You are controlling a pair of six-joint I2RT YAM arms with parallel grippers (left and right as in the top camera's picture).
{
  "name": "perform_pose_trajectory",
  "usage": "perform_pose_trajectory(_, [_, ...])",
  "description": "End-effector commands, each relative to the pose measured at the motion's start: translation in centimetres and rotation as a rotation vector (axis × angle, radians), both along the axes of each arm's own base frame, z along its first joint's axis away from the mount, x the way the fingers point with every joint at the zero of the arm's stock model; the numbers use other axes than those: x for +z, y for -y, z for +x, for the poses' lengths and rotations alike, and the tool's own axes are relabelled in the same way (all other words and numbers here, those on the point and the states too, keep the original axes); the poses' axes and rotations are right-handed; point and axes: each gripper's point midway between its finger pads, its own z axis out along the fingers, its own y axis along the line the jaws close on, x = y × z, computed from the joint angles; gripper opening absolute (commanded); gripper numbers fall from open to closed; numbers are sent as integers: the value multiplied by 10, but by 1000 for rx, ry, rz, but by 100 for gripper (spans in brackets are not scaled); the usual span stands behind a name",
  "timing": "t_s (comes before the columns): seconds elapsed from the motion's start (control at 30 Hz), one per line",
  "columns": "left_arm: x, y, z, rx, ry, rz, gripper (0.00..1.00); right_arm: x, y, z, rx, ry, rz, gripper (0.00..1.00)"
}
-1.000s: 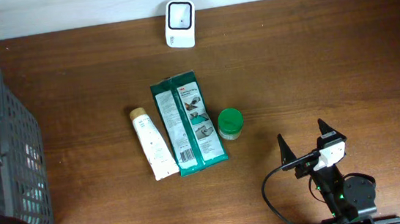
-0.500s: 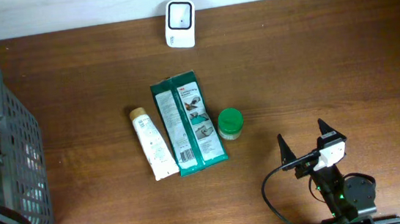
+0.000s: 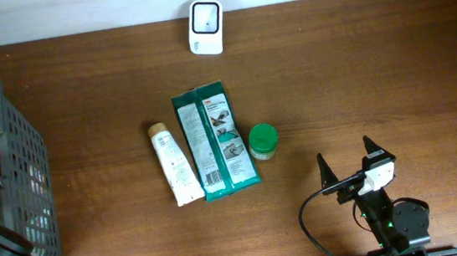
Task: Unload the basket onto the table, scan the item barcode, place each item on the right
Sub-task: 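Reach the left gripper into the basket and grasp the orange tissue pack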
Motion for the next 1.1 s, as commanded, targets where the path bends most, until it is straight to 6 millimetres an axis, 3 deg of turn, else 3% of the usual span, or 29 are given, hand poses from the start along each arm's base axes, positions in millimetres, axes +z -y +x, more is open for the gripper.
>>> perform_pose_trajectory(0.0, [-21, 8, -5, -19, -12, -12, 53, -3, 0, 0, 1, -6, 1, 98])
perform_pose_trajectory(0.23, [-21, 5, -2, -14, 0, -1, 51, -3, 0, 0, 1, -6, 1, 98])
perform_pose_trajectory(0.33, [24, -2, 17, -1, 78, -20, 57, -3, 0, 0, 1, -6, 1, 98])
perform_pose_trajectory(0.4, [52, -2, 17, -1, 69, -28, 57, -3, 0, 0, 1, -6, 1, 98])
perform_pose_trajectory(0.47, [40, 10, -3, -61, -12, -36, 52, -3, 0, 0, 1, -6, 1, 98])
perform_pose_trajectory(0.63, [3, 28, -33, -65, -151, -97, 56, -3, 0, 0, 1, -5, 1, 98])
perform_pose_trajectory(0.77, [-9, 23, -39, -65, -191, -56, 55, -3, 0, 0, 1, -6, 1, 98])
perform_pose_trajectory(0.87, [-15, 16, -42, -64, -212, -14, 37, -3, 0, 0, 1, -6, 1, 99])
perform_pose_trajectory(0.93, [-16, 12, -39, -61, -202, 4, 19, -3, 0, 0, 1, -6, 1, 98])
perform_pose_trajectory(1.0, [-22, -2, -44, 9, -268, 57, 12, -3, 0, 0, 1, -6, 1, 98])
perform_pose_trajectory(1.07, [-25, -11, -48, 50, -305, 89, 11, -3, 0, 0, 1, -6, 1, 98])
